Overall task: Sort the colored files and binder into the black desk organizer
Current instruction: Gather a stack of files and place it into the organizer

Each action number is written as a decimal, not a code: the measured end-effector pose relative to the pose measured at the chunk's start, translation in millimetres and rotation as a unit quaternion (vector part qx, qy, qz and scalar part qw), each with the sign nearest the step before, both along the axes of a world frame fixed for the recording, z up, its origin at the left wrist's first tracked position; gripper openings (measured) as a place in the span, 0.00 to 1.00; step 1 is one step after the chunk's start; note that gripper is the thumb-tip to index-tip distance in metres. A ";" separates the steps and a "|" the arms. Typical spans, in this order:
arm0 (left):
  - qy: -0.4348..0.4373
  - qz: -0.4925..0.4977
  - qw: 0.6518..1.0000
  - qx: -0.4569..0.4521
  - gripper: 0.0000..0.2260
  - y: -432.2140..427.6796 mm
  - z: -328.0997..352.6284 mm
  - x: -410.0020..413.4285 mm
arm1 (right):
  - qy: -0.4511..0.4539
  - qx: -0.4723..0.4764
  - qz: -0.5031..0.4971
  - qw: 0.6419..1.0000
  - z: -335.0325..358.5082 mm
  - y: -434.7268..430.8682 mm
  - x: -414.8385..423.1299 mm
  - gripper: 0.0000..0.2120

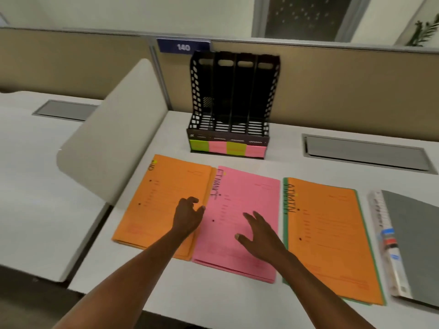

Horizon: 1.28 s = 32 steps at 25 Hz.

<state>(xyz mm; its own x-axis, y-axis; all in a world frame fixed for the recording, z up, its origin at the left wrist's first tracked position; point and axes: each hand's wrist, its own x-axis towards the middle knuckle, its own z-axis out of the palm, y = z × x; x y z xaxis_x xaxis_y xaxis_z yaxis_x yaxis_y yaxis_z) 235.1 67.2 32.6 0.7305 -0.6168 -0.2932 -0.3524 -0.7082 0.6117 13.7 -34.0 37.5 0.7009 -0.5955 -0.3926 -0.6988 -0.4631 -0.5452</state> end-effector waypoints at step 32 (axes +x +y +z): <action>-0.249 0.096 0.956 -0.124 0.06 -4.9 213.3 108.4 | -0.184 0.288 -0.073 0.937 125.6 -44.2 230.2 0.32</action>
